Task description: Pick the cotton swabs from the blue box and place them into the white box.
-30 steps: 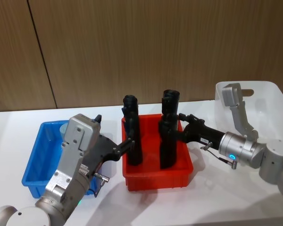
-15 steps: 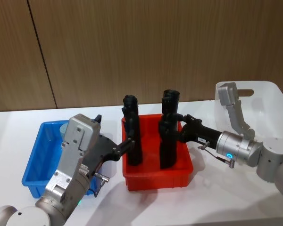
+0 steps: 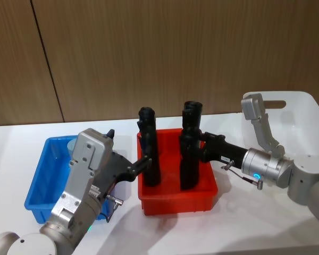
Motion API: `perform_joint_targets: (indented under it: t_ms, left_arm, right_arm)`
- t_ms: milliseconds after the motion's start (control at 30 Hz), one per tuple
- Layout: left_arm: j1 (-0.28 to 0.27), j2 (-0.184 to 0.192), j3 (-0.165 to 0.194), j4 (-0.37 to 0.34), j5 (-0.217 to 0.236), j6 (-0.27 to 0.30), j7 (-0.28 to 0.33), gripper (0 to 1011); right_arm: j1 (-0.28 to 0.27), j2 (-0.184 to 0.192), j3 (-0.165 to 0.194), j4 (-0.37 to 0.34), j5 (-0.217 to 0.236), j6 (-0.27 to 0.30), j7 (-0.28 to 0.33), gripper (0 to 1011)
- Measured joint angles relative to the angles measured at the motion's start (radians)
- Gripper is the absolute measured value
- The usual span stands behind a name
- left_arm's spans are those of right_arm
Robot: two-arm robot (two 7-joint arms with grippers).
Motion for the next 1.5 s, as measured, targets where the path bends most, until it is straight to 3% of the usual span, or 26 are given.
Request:
perform_joint_targets:
  t_ms: [433,633,767,867,1000,1100,1133,1300,1500]
  left_arm:
    - [0.0,0.0,0.0,0.0,0.0,0.0,0.0,1004]
    - [0.0,0.0,0.0,0.0,0.0,0.0,0.0,1004]
    - [0.0,0.0,0.0,0.0,0.0,0.0,0.0,1004]
    - [0.0,0.0,0.0,0.0,0.0,0.0,0.0,1004]
    - [0.0,0.0,0.0,0.0,0.0,0.0,0.0,1004]
    - [0.0,0.0,0.0,0.0,0.0,0.0,0.0,1004]
    - [0.0,0.0,0.0,0.0,0.0,0.0,0.0,1004]
    - [0.0,0.0,0.0,0.0,0.0,0.0,0.0,1004]
    - [0.0,0.0,0.0,0.0,0.0,0.0,0.0,1004]
  right_arm:
    - [0.012,-0.002,0.012,0.007,-0.007,-0.022,0.005,485]
    - [0.001,0.007,0.029,-0.049,-0.005,-0.019,0.004,448]
    - [-0.051,0.025,0.042,-0.18,0.001,0.031,-0.014,431]
    - [-0.116,0.048,0.056,-0.336,0.006,0.093,-0.043,412]
    - [-0.168,0.069,0.068,-0.467,0.011,0.143,-0.068,394]
    - [-0.222,0.091,0.082,-0.608,0.017,0.196,-0.099,380]
    - [-0.222,0.091,0.082,-0.608,0.017,0.196,-0.099,376]
    - [-0.293,0.125,0.106,-0.798,0.024,0.275,-0.154,369]
    - [-0.336,0.152,0.127,-0.92,0.023,0.328,-0.204,369]
